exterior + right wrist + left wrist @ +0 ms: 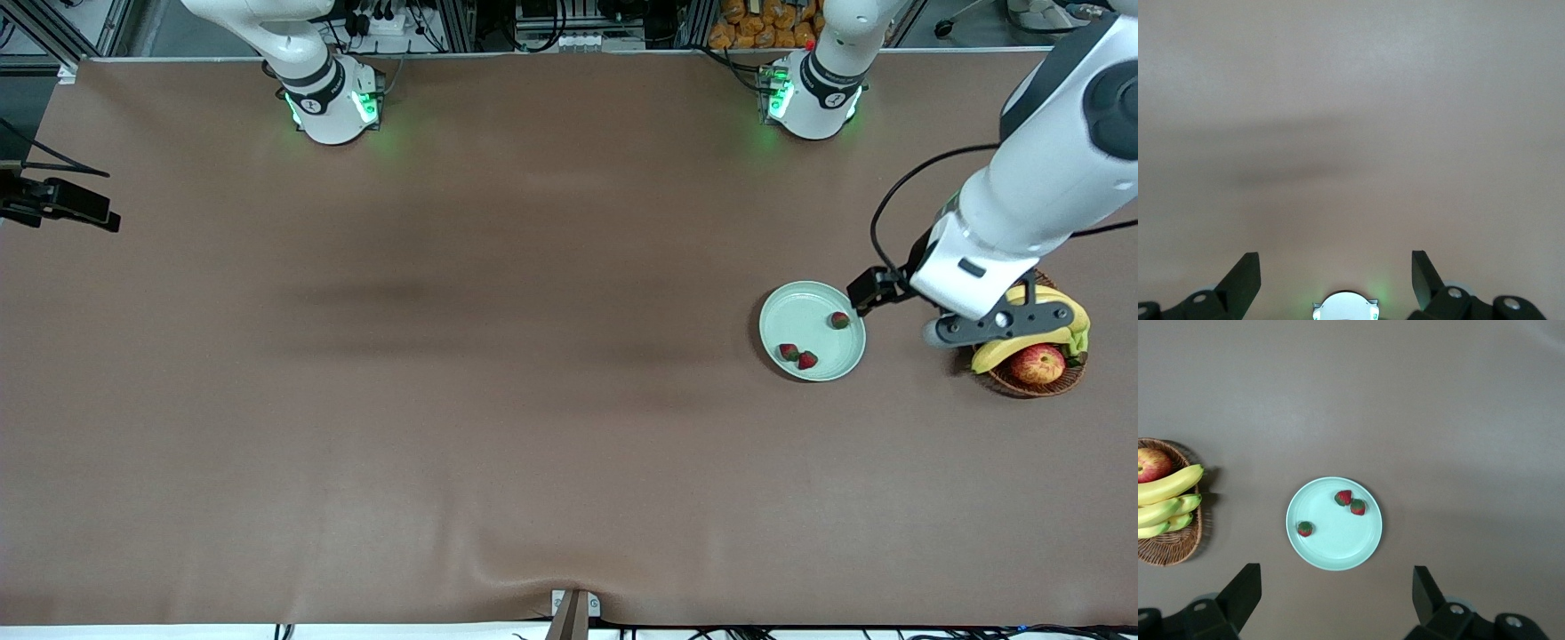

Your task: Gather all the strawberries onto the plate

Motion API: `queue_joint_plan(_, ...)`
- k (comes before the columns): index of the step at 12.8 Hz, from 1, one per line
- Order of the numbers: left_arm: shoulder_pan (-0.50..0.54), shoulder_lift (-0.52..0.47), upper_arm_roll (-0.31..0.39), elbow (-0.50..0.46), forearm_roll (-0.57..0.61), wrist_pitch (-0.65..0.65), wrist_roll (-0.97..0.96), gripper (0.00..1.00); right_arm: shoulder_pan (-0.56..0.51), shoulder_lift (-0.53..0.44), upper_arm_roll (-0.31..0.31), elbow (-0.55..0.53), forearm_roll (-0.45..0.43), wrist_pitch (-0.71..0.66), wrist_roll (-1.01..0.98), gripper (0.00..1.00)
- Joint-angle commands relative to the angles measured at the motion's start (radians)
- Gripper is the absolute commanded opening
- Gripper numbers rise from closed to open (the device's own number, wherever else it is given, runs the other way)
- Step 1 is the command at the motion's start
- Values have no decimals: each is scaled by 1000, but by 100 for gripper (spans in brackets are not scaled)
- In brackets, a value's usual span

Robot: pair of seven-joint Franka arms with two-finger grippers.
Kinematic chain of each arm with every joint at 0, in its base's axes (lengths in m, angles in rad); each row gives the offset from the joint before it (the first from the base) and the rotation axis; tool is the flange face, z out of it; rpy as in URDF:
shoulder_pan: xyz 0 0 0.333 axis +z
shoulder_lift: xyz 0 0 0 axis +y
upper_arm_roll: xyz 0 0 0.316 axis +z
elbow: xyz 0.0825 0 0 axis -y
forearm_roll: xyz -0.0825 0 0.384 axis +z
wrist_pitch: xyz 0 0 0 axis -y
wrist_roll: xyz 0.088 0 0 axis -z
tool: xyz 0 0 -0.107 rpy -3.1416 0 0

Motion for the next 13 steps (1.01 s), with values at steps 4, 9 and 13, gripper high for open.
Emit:
queue_joint_plan(4, 61, 8, -121, 47, 17, -57, 15, 100, 19, -9, -5, -8, -18, 5, -8, 100)
queue_joint_plan(9, 63, 7, -138, 47, 14, -57, 15, 100, 21, -9, -6, -9, -21, 8, -8, 100)
queue_joint_plan(13, 61, 8, -148, 47, 14, -57, 15, 100, 24, -8, -6, -9, -24, 11, -7, 100)
